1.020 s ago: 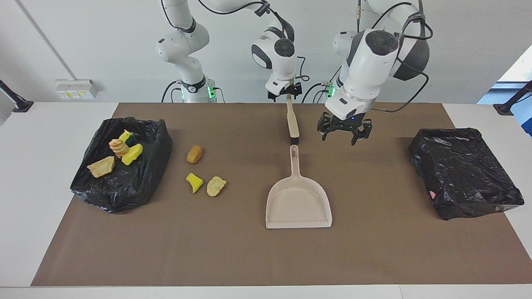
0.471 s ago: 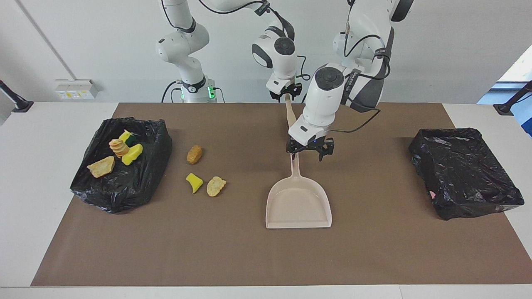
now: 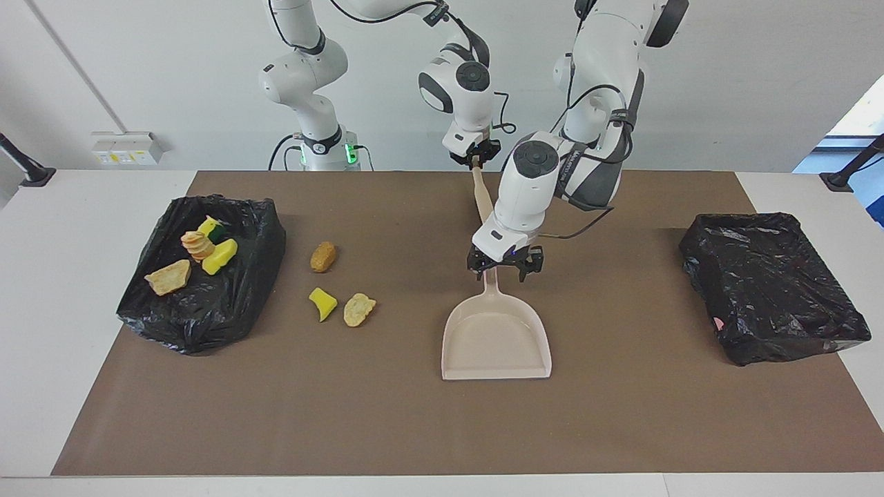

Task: Sweep and dump trash in bin
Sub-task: 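Grasp the dustpan handle with the left gripper while the right gripper grasps the brush, then lift the brush with the right gripper toward the crusts near the bag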

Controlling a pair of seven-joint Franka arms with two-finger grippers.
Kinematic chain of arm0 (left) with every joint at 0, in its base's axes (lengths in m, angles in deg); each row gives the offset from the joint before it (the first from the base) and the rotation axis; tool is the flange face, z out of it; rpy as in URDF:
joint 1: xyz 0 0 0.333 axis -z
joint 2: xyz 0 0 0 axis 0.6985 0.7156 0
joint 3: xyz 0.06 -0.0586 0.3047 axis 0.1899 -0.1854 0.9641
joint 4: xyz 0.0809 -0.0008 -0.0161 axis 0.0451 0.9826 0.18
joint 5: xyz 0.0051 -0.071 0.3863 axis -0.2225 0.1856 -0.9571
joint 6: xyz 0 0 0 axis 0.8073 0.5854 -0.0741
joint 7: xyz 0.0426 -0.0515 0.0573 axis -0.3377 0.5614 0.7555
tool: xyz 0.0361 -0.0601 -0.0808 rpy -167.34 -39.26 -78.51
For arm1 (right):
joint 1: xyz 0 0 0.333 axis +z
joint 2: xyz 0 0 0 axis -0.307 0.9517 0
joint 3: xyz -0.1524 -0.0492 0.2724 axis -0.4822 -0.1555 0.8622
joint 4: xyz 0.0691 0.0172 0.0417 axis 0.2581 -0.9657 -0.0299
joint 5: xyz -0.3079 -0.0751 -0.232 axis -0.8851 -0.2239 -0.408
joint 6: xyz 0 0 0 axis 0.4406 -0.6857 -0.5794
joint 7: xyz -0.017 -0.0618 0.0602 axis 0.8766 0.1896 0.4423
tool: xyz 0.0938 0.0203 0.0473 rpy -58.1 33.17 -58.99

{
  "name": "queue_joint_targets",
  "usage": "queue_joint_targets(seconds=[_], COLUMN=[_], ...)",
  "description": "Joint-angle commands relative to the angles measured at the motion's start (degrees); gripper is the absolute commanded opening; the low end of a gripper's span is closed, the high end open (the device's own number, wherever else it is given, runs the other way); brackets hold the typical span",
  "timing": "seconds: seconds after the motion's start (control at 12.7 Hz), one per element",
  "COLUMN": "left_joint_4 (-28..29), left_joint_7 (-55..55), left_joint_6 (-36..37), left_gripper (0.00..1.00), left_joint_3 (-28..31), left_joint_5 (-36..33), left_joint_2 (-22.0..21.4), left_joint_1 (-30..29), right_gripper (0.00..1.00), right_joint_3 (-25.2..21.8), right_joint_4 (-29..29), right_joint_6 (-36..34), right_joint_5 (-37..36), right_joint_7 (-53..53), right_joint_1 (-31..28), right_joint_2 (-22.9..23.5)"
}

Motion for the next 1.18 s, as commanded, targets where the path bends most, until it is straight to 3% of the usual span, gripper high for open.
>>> queue_joint_targets(seconds=[0.0, 0.16, 0.24, 0.31, 0.39, 0.55, 0.71, 0.78, 0.94, 1.1], left_joint_4=[1.28, 0.85, 0.76, 0.5, 0.49, 0.58, 0.58, 0.49, 0.49, -0.12], left_joint_7=[3.57, 4.56, 4.56, 4.47, 4.3, 4.03, 3.77, 3.59, 0.44, -5.25], left_joint_6=[-3.05, -2.97, -3.06, -3.06, -2.53, -2.44, -1.91, -1.83, -0.78, 2.9], left_gripper=[1.0, 0.95, 0.83, 0.58, 0.43, 0.29, 0.24, 0.15, 0.07, 0.04], left_joint_3=[-0.04, -0.04, -0.04, -0.04, -0.04, -0.04, -0.04, -0.04, 0.05, 0.05], left_joint_5=[-3.11, -3.91, -3.91, -4.09, -4.09, -4.09, -4.09, -4.26, -4.26, -4.18], left_joint_2=[1.44, 1.53, 1.62, 1.62, 1.62, 1.54, 1.54, 1.36, 0.75, -1.0], left_joint_1=[0.39, 0.39, 0.31, 0.31, 0.31, 0.31, 0.48, 0.4, 0.39, -0.22], right_gripper=[0.0, 0.0, 0.0, 0.0, 0.0, 0.0, 0.0, 0.0, 0.0, 0.0], right_joint_3=[-0.22, -0.48, -0.66, -0.83, -0.83, -0.83, -0.83, -0.83, -0.83, -0.92], right_joint_4=[0.61, 2.37, 3.16, 3.6, 3.7, 3.7, 3.61, 3.7, 3.7, 3.7], right_joint_6=[-0.23, -4.53, -7.07, -9.36, -11.21, -16.04, -20.87, -23.6, -27.39, -29.94], right_joint_5=[1.16, 0.38, 0.28, 0.02, 0.02, -1.73, -2.44, -2.53, -4.1, -7.17], right_joint_7=[-0.84, -1.03, -1.03, -1.03, -1.2, -1.29, -3.47, -5.49, -7.87, -8.49], right_joint_1=[-0.37, -0.54, -0.98, -1.76, -2.56, -4.84, -8.08, -10.19, -12.49, -13.46], right_joint_2=[0.08, 0.17, -0.53, -1.4, -3.06, -6.05, -9.31, -10.8, -12.65, -13.8])
